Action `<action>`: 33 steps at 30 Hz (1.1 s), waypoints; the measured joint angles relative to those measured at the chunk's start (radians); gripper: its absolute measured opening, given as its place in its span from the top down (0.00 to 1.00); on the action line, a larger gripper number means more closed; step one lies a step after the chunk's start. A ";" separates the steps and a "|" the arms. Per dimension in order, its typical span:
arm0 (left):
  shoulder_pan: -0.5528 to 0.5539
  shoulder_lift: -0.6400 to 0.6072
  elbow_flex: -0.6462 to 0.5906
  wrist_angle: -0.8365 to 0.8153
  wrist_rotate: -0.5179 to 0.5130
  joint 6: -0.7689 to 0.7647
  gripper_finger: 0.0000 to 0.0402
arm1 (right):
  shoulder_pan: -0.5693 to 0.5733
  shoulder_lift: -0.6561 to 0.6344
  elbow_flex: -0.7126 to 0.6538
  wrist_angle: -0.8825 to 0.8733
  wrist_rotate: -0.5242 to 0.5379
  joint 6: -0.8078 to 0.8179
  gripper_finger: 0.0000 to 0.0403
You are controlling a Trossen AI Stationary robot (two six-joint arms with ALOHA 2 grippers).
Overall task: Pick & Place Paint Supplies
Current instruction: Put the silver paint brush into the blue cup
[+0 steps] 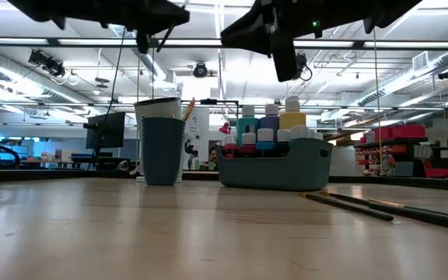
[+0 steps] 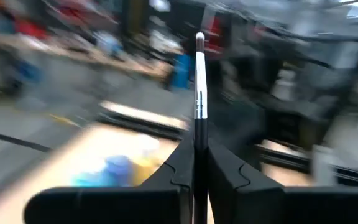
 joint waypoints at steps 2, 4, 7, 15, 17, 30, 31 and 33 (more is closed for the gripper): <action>-0.017 -0.038 0.000 -0.028 -0.137 0.085 0.94 | 0.000 0.000 0.000 0.000 -0.008 0.007 0.83; -0.035 -0.059 -0.022 -0.009 -0.265 0.156 0.94 | 0.000 0.000 0.000 0.000 -0.008 0.007 0.83; -0.051 -0.058 -0.098 0.103 -0.384 0.219 0.94 | 0.000 0.000 0.000 0.000 -0.006 0.007 0.83; -0.024 0.028 -0.393 0.657 -0.344 0.287 0.94 | 0.000 0.000 0.000 0.000 -0.006 0.007 0.83; -0.019 0.061 -0.445 0.777 -0.288 0.361 0.94 | 0.000 0.000 0.000 0.000 -0.006 0.007 0.83; -0.002 0.270 -0.411 0.906 -0.192 0.465 0.94 | 0.000 0.000 0.000 0.000 -0.006 0.006 0.83; 0.000 0.280 -0.397 0.905 -0.192 0.474 0.94 | 0.000 0.000 0.000 0.000 -0.006 0.006 0.83; 0.006 0.301 -0.373 0.905 -0.192 0.487 0.93 | 0.000 0.000 0.000 0.000 -0.006 0.006 0.83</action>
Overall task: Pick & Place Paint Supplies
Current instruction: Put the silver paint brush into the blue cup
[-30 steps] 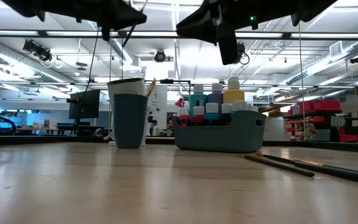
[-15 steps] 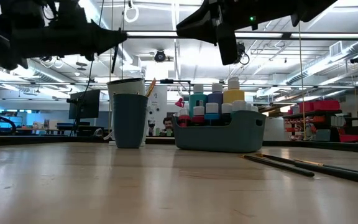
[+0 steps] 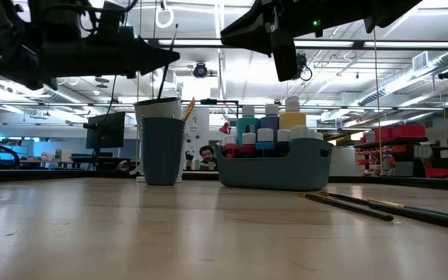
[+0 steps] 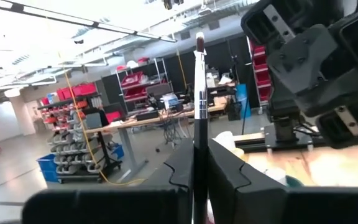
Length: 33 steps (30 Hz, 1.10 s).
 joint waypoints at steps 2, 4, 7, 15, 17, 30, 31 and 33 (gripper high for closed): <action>0.008 0.020 0.016 -0.001 0.000 0.005 0.93 | 0.000 0.000 0.000 0.000 0.000 0.000 0.83; 0.015 0.039 0.020 0.000 0.000 -0.017 0.93 | 0.000 0.000 0.000 0.000 0.000 0.000 0.83; 0.024 0.075 0.021 -0.001 0.000 -0.045 0.94 | 0.000 0.000 0.000 0.000 0.000 0.000 0.83; 0.066 0.154 0.021 -0.001 -0.005 -0.091 0.92 | 0.000 0.000 0.000 0.000 0.000 0.000 0.83; 0.076 0.163 0.020 -0.013 -0.010 -0.115 0.92 | 0.000 0.000 0.000 0.000 0.000 0.000 0.83; 0.078 0.165 0.021 -0.002 -0.087 -0.051 0.81 | 0.000 0.000 0.000 0.000 0.000 0.000 0.83; 0.079 0.165 0.021 -0.002 -0.099 -0.053 0.80 | 0.000 0.000 0.000 0.000 0.000 0.000 0.83; 0.079 0.165 0.021 -0.009 -0.113 -0.079 0.79 | 0.000 0.000 0.000 0.000 0.000 0.000 0.83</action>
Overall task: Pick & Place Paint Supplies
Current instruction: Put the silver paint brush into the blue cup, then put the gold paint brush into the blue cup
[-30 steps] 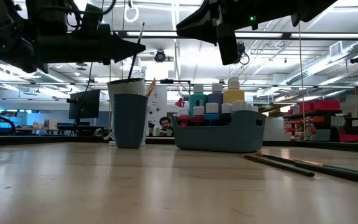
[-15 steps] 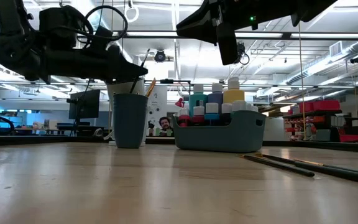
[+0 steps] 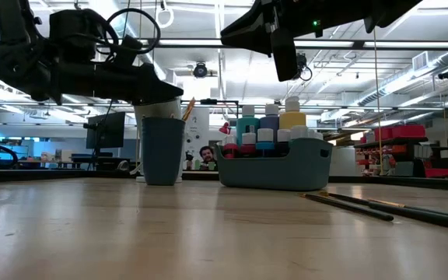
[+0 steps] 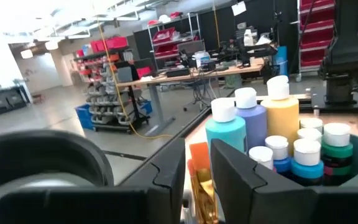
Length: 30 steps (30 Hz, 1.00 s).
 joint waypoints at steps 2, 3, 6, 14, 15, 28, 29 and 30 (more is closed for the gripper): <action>0.000 0.000 0.000 -0.010 -0.001 -0.016 0.77 | 0.000 0.000 0.000 0.000 0.000 0.000 0.83; 0.000 0.000 0.000 -0.013 -0.001 -0.020 0.76 | 0.000 0.000 0.000 0.000 0.000 0.000 0.83; 0.000 0.000 0.000 -0.013 0.000 -0.026 0.74 | 0.000 0.000 0.000 0.000 0.000 0.000 0.83; -0.050 0.000 -0.001 0.092 0.004 -0.028 0.73 | -0.004 0.001 0.000 0.025 -0.016 -0.085 0.83; -0.061 0.000 -0.001 0.110 0.004 -0.027 0.73 | -0.006 0.001 0.000 0.034 -0.028 -0.122 0.83; -0.105 0.000 -0.001 0.170 0.004 0.014 0.76 | -0.006 0.001 0.000 0.049 -0.038 -0.234 0.83; -0.105 0.000 -0.001 0.171 0.004 0.014 0.76 | -0.006 0.001 0.000 0.048 -0.055 -0.202 0.83; -0.105 0.000 -0.001 0.170 0.004 0.014 0.76 | -0.006 0.001 0.000 0.048 -0.081 -0.133 0.83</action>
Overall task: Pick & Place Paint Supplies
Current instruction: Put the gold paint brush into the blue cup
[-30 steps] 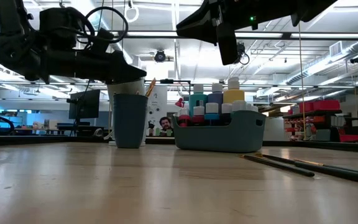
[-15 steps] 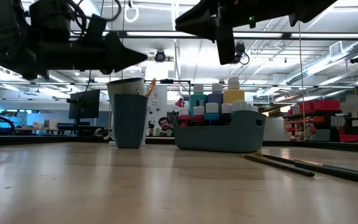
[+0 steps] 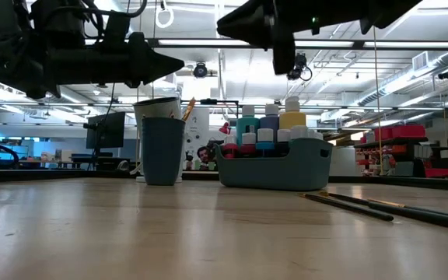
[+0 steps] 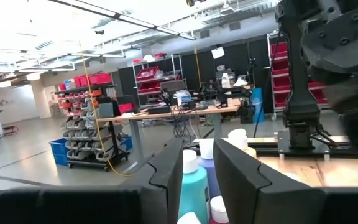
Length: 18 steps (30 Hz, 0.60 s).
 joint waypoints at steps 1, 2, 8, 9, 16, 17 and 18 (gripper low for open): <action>0.000 0.000 0.000 0.000 0.000 0.000 0.76 | 0.000 0.000 0.000 -0.003 -0.026 0.115 0.83; 0.000 0.000 0.000 -0.001 0.000 0.000 0.76 | 0.003 0.000 0.000 -0.004 -0.053 0.248 0.83; 0.000 0.000 0.000 -0.015 0.000 -0.036 0.77 | 0.014 0.000 0.000 -0.012 0.002 0.742 0.83; 0.000 0.000 0.000 -0.015 0.000 -0.042 0.77 | 0.019 0.000 0.000 -0.028 0.059 0.757 0.83; -0.007 0.000 0.000 -0.023 0.017 -0.196 0.77 | 0.065 0.000 0.000 -0.220 0.305 0.997 0.84; -0.007 0.000 0.000 -0.035 0.026 -0.216 0.77 | 0.075 0.000 0.000 -0.242 0.307 1.038 0.85; -0.007 0.000 0.000 -0.045 0.038 -0.234 0.77 | 0.088 0.000 0.000 -0.262 0.310 1.078 0.85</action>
